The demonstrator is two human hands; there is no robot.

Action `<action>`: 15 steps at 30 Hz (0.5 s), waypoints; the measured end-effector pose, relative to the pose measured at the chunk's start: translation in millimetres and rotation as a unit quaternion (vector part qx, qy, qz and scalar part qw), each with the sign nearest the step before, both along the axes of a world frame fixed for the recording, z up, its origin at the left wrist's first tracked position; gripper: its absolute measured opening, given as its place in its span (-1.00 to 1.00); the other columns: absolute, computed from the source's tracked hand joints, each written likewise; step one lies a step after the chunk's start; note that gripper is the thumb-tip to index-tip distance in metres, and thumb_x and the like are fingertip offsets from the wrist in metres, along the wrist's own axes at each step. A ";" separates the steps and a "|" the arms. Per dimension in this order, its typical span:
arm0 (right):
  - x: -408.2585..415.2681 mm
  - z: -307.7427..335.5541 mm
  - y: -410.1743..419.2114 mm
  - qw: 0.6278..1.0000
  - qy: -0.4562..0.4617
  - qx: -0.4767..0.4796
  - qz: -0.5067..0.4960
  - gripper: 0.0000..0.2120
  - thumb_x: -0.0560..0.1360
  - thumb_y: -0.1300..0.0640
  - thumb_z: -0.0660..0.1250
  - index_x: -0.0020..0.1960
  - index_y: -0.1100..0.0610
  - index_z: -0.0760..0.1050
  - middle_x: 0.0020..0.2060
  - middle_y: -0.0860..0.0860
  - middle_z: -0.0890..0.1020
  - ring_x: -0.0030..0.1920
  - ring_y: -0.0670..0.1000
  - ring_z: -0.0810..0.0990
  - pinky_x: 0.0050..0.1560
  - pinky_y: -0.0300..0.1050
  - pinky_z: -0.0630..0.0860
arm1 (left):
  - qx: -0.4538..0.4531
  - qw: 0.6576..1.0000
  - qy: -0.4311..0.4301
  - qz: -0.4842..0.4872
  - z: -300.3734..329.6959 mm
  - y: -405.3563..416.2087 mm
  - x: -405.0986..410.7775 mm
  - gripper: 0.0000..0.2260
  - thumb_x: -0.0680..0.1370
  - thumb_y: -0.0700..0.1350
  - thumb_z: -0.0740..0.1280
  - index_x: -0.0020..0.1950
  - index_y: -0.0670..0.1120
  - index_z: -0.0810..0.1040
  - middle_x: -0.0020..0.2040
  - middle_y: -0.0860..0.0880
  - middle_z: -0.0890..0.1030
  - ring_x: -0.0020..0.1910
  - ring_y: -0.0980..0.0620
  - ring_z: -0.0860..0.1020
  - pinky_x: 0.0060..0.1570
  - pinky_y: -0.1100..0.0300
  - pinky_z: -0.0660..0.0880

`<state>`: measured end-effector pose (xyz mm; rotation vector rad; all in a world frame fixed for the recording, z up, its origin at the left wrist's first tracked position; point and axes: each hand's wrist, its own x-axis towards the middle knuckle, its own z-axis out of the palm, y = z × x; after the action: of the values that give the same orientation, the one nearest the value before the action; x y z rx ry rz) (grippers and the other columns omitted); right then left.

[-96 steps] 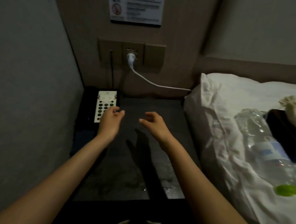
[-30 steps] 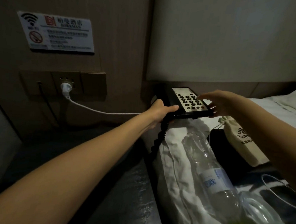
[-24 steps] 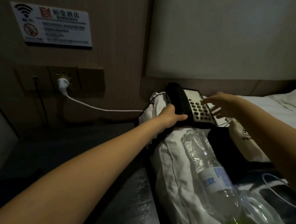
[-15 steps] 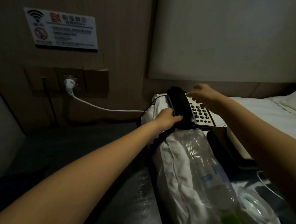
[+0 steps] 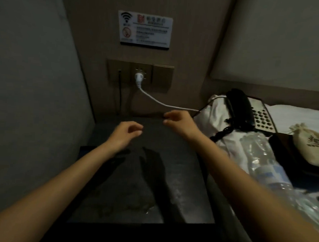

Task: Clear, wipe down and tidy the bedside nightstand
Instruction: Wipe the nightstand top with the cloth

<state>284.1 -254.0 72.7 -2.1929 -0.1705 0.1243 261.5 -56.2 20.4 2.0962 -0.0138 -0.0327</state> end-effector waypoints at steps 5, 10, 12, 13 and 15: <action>-30.7 -55.3 88.4 0.990 0.050 -0.064 0.116 -0.63 0.54 0.22 0.37 0.34 0.21 0.49 0.24 0.15 0.60 0.28 0.08 0.55 0.25 -0.13 0.46 | 0.071 0.991 0.006 0.114 -55.4 90.7 -38.6 -0.75 0.51 -0.36 0.36 0.19 -0.28 0.56 0.14 -0.23 0.61 0.17 -0.18 0.56 0.21 0.03 0.45; -47.8 -101.1 157.0 0.960 0.065 -0.167 0.217 -0.55 0.57 0.18 0.34 0.43 0.14 0.38 0.36 0.16 0.49 0.34 0.15 0.47 0.31 0.01 0.44 | 0.193 0.969 0.013 0.152 -100.7 131.9 -62.1 -0.63 0.50 -0.24 0.41 0.31 -0.20 0.51 0.24 -0.22 0.51 0.21 -0.20 0.51 0.19 0.03 0.43; -51.4 -115.1 173.3 0.946 0.054 -0.208 0.241 -0.53 0.58 0.16 0.32 0.47 0.12 0.34 0.41 0.16 0.42 0.39 0.18 0.40 0.35 0.06 0.41 | 0.192 0.970 0.027 0.149 -110.7 137.8 -68.7 -0.58 0.50 -0.24 0.41 0.35 -0.20 0.47 0.29 -0.22 0.49 0.25 -0.19 0.49 0.25 0.01 0.43; -53.2 -121.3 179.2 0.939 0.046 -0.228 0.254 -0.52 0.58 0.16 0.31 0.47 0.11 0.33 0.42 0.16 0.39 0.40 0.20 0.37 0.36 0.08 0.39 | 0.187 0.970 0.028 0.150 -114.4 139.2 -71.9 -0.57 0.50 -0.24 0.42 0.36 -0.20 0.47 0.30 -0.21 0.49 0.26 -0.18 0.48 0.26 0.00 0.42; -55.9 -132.0 186.9 0.922 0.027 -0.267 0.279 -0.54 0.59 0.15 0.28 0.47 0.11 0.32 0.42 0.16 0.37 0.41 0.21 0.33 0.37 0.11 0.37 | 0.183 0.971 0.016 0.156 -119.9 140.8 -76.5 -0.57 0.48 -0.23 0.44 0.34 -0.19 0.49 0.30 -0.19 0.49 0.26 -0.16 0.48 0.27 0.01 0.41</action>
<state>228.2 -67.1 -59.3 -2.6130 -0.8119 0.6097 185.0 84.7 -99.5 2.4418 0.3663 0.1291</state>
